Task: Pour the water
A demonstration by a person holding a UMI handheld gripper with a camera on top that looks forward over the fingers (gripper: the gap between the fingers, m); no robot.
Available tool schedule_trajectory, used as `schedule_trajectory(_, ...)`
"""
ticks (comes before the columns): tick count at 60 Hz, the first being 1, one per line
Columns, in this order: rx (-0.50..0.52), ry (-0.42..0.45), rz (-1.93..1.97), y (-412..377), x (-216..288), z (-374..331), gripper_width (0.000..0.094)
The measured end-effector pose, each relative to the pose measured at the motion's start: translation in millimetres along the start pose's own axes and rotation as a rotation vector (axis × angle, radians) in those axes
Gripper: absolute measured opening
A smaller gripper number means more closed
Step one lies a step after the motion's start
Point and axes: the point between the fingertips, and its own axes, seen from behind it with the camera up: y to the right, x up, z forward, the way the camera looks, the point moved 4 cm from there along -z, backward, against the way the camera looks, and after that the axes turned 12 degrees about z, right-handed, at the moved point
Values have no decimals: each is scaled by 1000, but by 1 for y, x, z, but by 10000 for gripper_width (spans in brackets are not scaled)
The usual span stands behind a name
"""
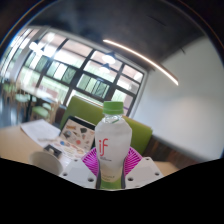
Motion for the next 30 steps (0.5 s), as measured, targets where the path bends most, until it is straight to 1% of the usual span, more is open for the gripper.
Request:
schedule_trajectory(3, 70, -34, 251, -6, -19, 5, 270)
schedule_trajectory(4, 91, -32, 319, -6, -35, 7, 270)
schedule_trajectory(7, 121, -88, 448, -6, -62, 4, 271)
schedule_trajectory(8, 141, -127, 450, -1, -61, 16, 271)
schedule_trajectory(9, 115, -90, 519, -11, -85, 4, 271)
schedule_trajectory(10, 135, -110, 492, -10, -84, 20, 270)
schedule_trajectory(11, 143, -119, 490, -6, -85, 20, 271)
schedule_trajectory(12, 152, -152, 477, 2, -76, 21, 270)
schedule_trajectory(13, 156, -165, 478, 3, -77, 24, 270)
schedule_trajectory(15, 161, -166, 510, 1, -88, 15, 272)
schedule_trajectory(16, 161, -140, 540, -13, -113, 18, 271)
schedule_trajectory(17, 171, -167, 496, -7, -99, 29, 271)
schedule_trajectory(20, 174, -159, 497, -9, -103, 28, 271)
schedule_trajectory(25, 180, -174, 439, -11, -106, 30, 273)
schedule_trajectory(28, 179, -195, 397, -16, -118, 28, 279)
schedule_trajectory(30, 179, -179, 375, -16, -115, 28, 286)
